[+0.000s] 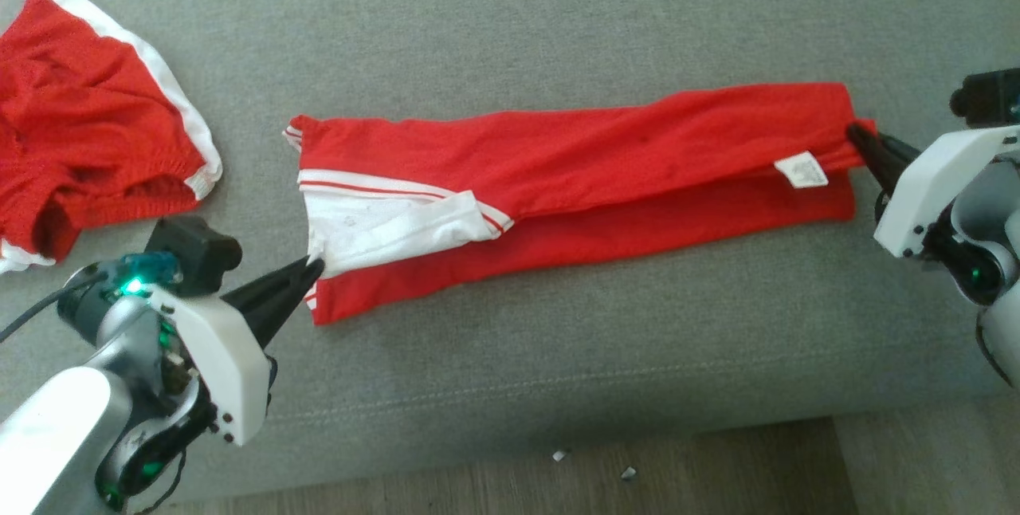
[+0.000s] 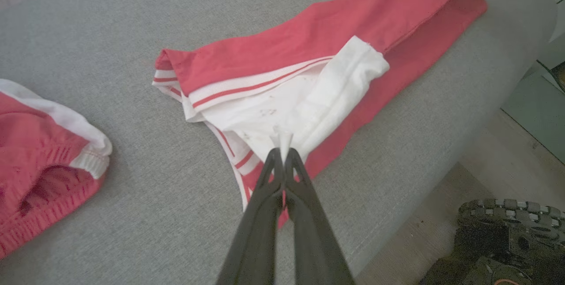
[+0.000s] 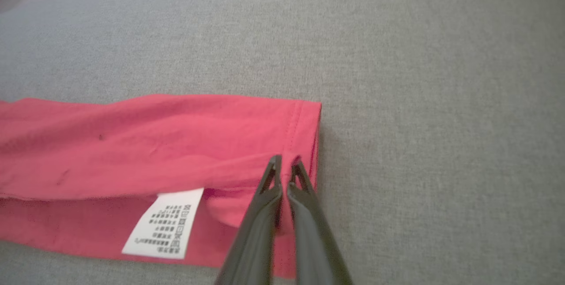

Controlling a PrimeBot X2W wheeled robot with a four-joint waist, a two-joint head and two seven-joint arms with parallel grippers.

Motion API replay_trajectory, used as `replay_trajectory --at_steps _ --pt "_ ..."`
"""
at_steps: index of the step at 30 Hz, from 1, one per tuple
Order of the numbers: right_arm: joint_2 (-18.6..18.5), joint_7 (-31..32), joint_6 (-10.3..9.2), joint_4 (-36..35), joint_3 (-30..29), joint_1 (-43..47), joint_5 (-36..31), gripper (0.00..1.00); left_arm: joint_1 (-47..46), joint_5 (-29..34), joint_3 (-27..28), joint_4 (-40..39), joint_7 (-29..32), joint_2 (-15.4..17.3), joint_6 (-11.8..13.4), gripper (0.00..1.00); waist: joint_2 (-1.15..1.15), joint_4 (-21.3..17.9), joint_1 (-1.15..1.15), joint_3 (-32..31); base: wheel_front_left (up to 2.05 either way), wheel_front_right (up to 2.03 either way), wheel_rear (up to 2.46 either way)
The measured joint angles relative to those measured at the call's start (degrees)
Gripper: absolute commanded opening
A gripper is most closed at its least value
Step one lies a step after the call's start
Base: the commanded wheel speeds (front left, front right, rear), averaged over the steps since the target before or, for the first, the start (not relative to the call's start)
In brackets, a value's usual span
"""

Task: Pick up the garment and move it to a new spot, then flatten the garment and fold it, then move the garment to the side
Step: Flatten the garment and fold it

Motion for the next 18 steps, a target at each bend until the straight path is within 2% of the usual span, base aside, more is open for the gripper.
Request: replay_trajectory --at_steps 1,2,3,5,6,7,10,13,18 --pt "-0.14 0.91 0.00 -0.31 0.03 0.26 0.25 0.00 0.02 -0.04 -0.16 0.01 0.13 0.00 -0.01 0.00 0.00 -0.04 0.00 -0.08 0.00 0.00 0.00" --pt "-0.23 1.80 0.00 -0.41 0.03 0.44 0.47 0.27 0.02 -0.13 -0.29 0.04 0.22 0.00 -0.07 0.00 0.00 -0.09 0.00 -0.16 0.00 0.00 0.00" --pt "-0.33 2.56 0.00 -0.42 0.01 0.59 0.52 1.00 0.02 -0.22 -0.46 0.12 0.45 0.03 -0.11 0.00 0.00 -0.15 0.00 -0.25 0.00 0.00 0.00" --pt "-0.52 4.03 0.00 -0.25 -0.35 1.00 0.51 1.00 0.04 -0.22 -0.81 0.60 0.46 0.04 -0.31 0.00 0.00 -0.24 0.00 -0.46 0.00 0.00 0.00" --pt "-0.52 4.74 0.00 -0.19 -0.85 1.33 0.53 1.00 0.10 -0.30 -0.83 0.87 0.55 0.03 -0.29 0.36 0.00 -0.31 0.00 -0.56 0.00 0.00 0.00" --pt "-0.49 5.38 0.00 0.03 -1.63 1.62 0.97 1.00 0.20 -0.69 -0.80 1.21 0.68 0.01 0.04 1.00 0.00 -0.36 0.00 -0.64 0.00 0.00 0.00" --pt "-0.40 6.01 0.00 0.93 -4.89 2.65 1.88 1.00 0.87 -1.66 -0.73 3.10 0.57 -0.21 0.62 1.00 0.00 -0.35 0.00 -1.37 0.00 0.00 0.00" --pt "-0.33 3.55 0.00 1.01 -7.47 3.00 1.23 1.00 2.51 -1.78 -0.18 4.83 -1.52 -0.63 1.13 1.00 0.00 -0.52 0.00 -2.41 0.00 0.00 0.00" --pt "1.98 -2.87 0.00 -2.02 -11.96 3.63 0.55 1.00 3.55 -4.87 2.24 5.43 -6.53 -4.59 2.72 1.00 0.00 -0.80 0.00 -4.21 0.00 0.00 0.00"
